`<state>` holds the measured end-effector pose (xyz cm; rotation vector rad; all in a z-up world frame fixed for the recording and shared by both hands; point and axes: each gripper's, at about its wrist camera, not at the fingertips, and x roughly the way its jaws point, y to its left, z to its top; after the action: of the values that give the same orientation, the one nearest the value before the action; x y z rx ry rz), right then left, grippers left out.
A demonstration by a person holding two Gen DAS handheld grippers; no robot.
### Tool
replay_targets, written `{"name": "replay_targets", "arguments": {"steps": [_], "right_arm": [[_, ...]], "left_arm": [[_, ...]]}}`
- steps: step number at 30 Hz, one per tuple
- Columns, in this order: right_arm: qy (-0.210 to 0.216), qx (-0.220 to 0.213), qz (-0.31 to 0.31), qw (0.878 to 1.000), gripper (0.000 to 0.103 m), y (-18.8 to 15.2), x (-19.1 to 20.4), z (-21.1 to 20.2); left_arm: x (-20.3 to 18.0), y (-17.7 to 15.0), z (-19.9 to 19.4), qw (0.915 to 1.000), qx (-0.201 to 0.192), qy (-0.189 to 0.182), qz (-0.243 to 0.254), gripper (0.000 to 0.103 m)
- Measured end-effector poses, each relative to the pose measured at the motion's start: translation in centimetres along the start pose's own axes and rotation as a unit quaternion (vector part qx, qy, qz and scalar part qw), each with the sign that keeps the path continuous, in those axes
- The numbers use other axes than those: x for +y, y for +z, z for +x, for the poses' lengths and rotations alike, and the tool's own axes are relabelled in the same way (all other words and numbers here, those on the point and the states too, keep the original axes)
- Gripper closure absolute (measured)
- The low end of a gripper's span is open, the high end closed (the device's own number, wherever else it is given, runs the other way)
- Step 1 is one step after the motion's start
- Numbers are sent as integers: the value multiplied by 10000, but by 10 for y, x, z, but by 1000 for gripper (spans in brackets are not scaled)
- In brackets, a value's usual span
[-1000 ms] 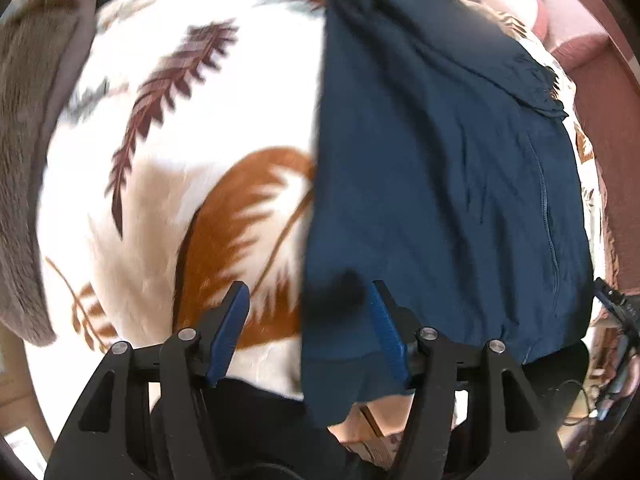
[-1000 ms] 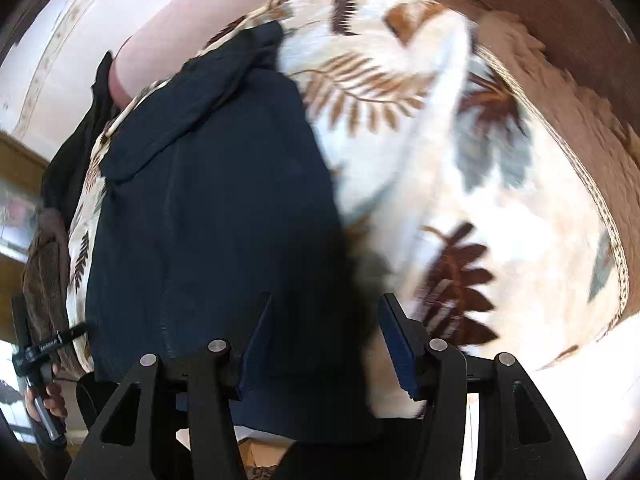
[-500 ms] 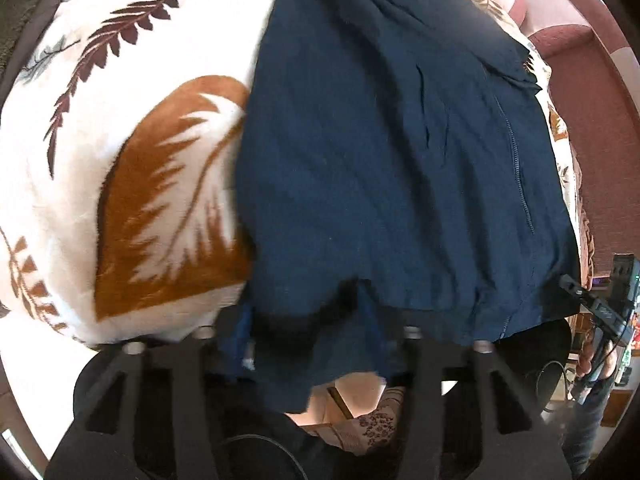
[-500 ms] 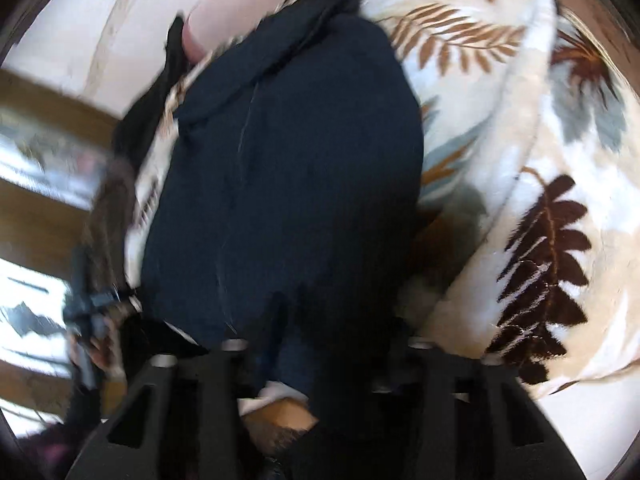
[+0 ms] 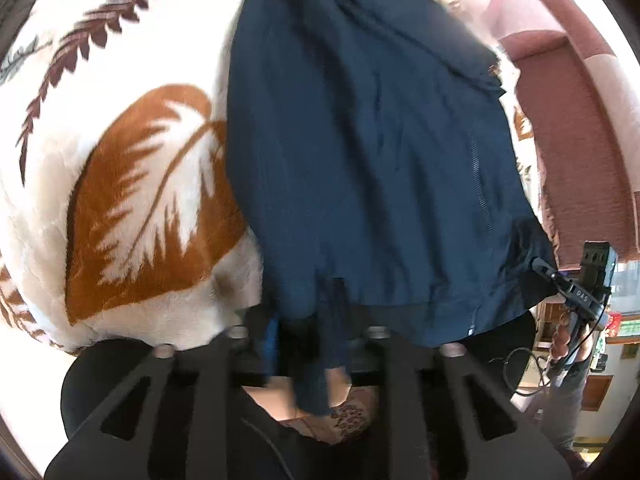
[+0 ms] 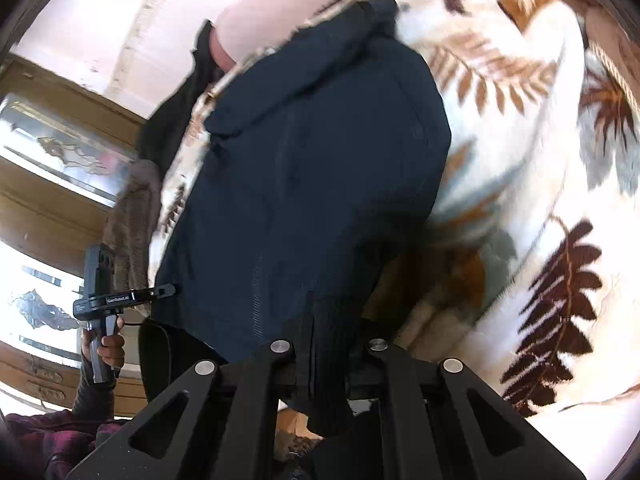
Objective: Fold large clothes
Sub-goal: 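Grasp the jacket hem with both grippers and lift it toward the collar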
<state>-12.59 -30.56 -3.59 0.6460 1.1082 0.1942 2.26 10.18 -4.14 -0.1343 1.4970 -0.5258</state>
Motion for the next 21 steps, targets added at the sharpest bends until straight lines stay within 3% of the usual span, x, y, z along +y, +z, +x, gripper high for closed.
{"name": "replay_targets", "arguments": {"steps": [1,4,6,8,10,15,21], "right_arm": [[-34,37,51,10000,91,-1,-7,-2],[-43,151,173,9997,88,-4,-13,0],[-68,175,185,9997,91,-6,-16,-1],[16,74,123,9999,94,-8,-13,-8],[243,-70,65,9997,95,-5,-4,-15],[800,-668,-154,9944,96,21,25,-38],[1285,-1417,-45,9815,96,74,33,-51]], "left_arm": [[0,0,4,10000,70,-1,-41,52],[3,-3,8,9997,215,53,-35,50],[-5,-2,10,9998,184,93,23,65],[-7,1,9,9998,214,-55,24,98],[-8,4,-2,9989,171,-424,-71,98],[-19,28,-42,9910,-369,-1264,-255,99],[-20,79,-70,9823,-1055,-1467,-496,99]]}}
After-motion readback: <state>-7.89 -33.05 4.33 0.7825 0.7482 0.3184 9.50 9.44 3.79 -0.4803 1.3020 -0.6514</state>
